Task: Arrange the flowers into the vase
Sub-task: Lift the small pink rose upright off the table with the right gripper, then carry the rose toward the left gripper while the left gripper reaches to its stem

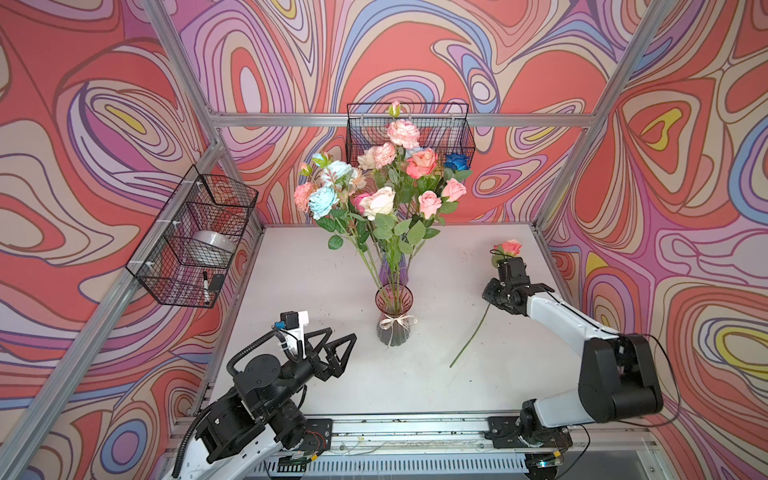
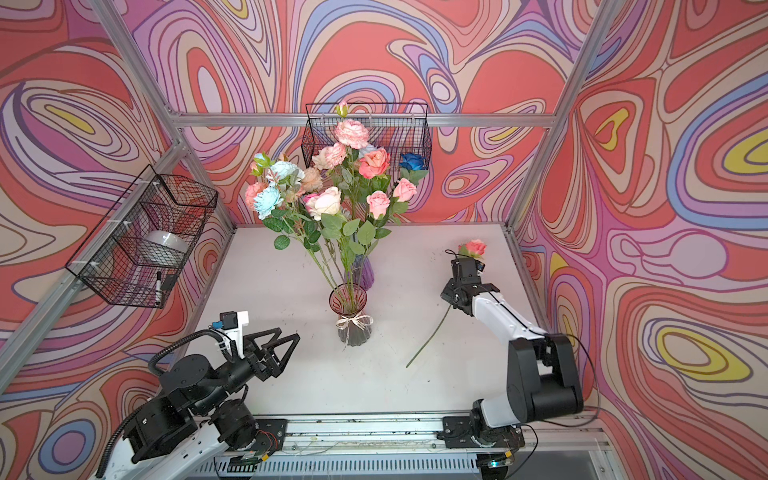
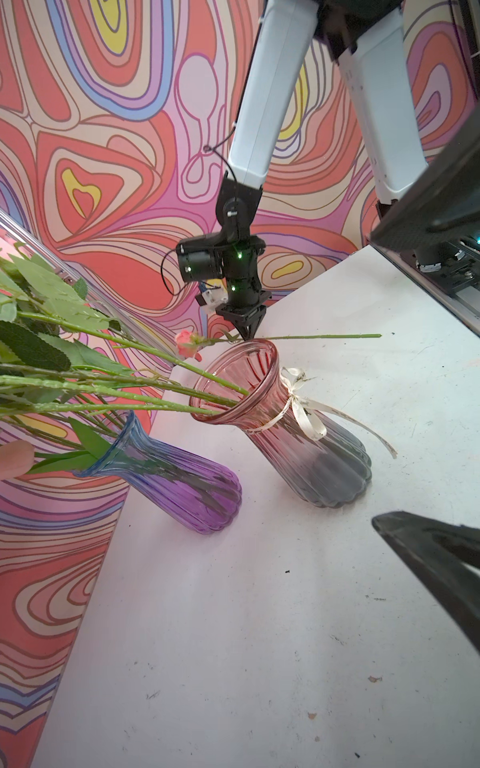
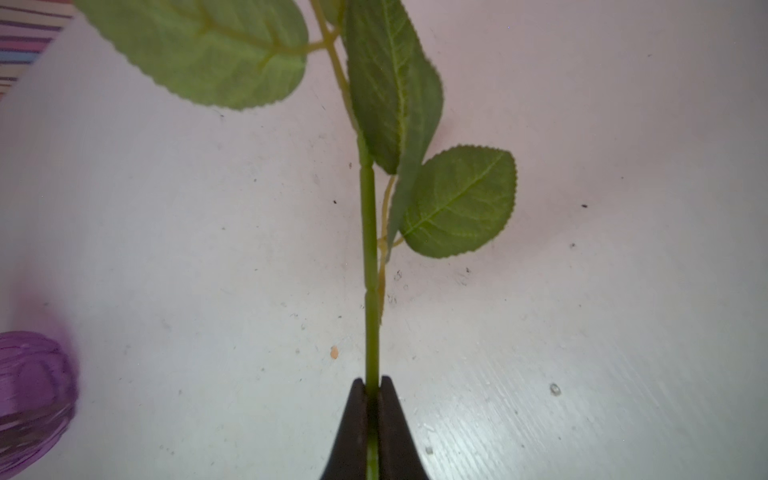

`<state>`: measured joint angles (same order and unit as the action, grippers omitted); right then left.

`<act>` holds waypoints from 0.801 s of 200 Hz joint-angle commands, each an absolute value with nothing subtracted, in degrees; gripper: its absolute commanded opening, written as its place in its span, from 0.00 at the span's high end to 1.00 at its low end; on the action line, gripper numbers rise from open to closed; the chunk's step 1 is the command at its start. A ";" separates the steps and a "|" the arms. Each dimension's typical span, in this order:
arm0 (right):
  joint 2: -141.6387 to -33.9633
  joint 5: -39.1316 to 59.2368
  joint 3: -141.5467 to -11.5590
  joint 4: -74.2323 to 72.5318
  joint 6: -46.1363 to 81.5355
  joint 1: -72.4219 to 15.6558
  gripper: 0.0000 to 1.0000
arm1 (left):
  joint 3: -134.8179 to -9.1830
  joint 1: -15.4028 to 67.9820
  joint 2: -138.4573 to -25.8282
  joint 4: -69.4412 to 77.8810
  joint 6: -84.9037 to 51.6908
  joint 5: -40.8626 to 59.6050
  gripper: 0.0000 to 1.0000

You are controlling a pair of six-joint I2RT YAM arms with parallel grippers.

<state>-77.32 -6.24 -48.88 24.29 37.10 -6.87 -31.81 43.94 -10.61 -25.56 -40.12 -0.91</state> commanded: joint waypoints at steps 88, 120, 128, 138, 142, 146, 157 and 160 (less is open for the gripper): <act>-41.22 26.17 -44.47 14.86 32.99 -7.93 1.00 | -36.97 44.21 -18.35 -21.50 -37.20 8.34 0.01; -38.94 37.94 -45.02 8.30 34.68 -8.17 1.00 | -38.13 44.18 -21.94 -18.46 -36.93 13.72 0.04; -39.66 39.94 -45.43 7.11 35.86 -8.52 1.00 | -38.40 44.21 -22.89 -17.43 -37.12 14.90 0.06; -40.16 41.54 -45.41 4.63 37.16 -9.85 1.00 | -38.81 44.21 -24.15 -16.18 -37.12 16.49 0.07; -40.39 41.77 -45.72 4.24 37.18 -10.66 1.00 | -39.05 44.21 -24.72 -15.84 -37.11 17.05 0.08; -40.63 41.56 -46.17 4.33 36.95 -11.81 1.00 | -39.25 44.21 -25.20 -15.58 -37.17 17.56 0.09; -41.12 39.55 -47.72 5.44 35.14 -15.96 1.00 | -40.01 44.21 -26.68 -15.58 -37.06 18.83 0.11; -41.25 38.81 -48.14 5.85 34.54 -17.39 1.00 | -40.14 44.21 -26.93 -15.56 -37.02 19.12 0.11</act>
<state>-40.14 35.68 -45.17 8.43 35.62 -11.07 -37.78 43.94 -24.86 -19.22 -37.69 14.13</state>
